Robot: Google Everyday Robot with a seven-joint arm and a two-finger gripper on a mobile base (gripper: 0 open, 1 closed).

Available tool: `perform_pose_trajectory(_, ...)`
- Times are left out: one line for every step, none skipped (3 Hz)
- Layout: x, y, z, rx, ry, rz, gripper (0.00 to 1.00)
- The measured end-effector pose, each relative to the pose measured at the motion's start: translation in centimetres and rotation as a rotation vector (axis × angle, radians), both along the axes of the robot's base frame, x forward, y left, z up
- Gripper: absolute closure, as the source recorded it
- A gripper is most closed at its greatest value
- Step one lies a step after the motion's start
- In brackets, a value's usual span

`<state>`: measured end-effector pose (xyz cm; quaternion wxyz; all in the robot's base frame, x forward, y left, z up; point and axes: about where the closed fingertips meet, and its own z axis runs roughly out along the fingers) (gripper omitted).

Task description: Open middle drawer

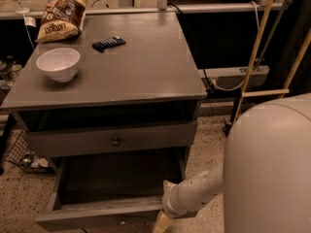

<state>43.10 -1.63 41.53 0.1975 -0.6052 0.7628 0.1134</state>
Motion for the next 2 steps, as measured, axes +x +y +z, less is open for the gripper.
perform_pose_trajectory(0.3, 0.2, 3.1, 0.002, -0.055, 0.046, 0.0)
perform_pose_trajectory(0.8, 0.0, 5.9, 0.017, -0.114, 0.075, 0.0)
